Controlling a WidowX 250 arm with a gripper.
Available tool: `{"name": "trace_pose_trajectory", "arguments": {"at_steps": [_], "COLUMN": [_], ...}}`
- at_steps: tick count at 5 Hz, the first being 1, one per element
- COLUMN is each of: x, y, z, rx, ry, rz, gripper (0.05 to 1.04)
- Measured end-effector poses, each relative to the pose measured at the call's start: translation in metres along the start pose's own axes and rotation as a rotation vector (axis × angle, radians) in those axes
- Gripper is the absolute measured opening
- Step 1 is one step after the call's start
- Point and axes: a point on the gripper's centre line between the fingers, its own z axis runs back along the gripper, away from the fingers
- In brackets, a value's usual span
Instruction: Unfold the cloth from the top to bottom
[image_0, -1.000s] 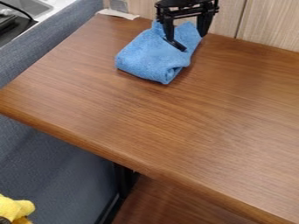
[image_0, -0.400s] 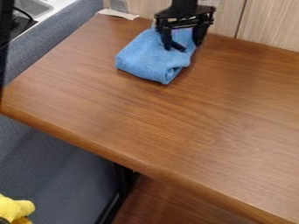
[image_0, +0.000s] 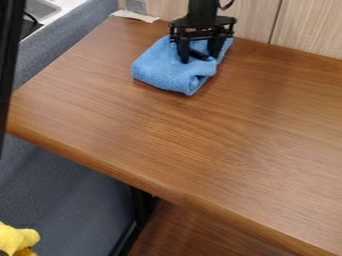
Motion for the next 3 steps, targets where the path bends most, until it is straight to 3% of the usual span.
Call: {"name": "trace_pose_trajectory", "arguments": {"at_steps": [1, 2, 3], "x": [0.0014, 0.0006, -0.0014], "y": [-0.0012, -0.0022, -0.0045], "z": [-0.0006, -0.0002, -0.0008], "rx": [-0.003, -0.009, -0.023], "ry": [0.003, 0.009, 0.021], "rz": [0.004, 0.0, -0.004], "gripper": [0.388, 0.185, 0.1]}}
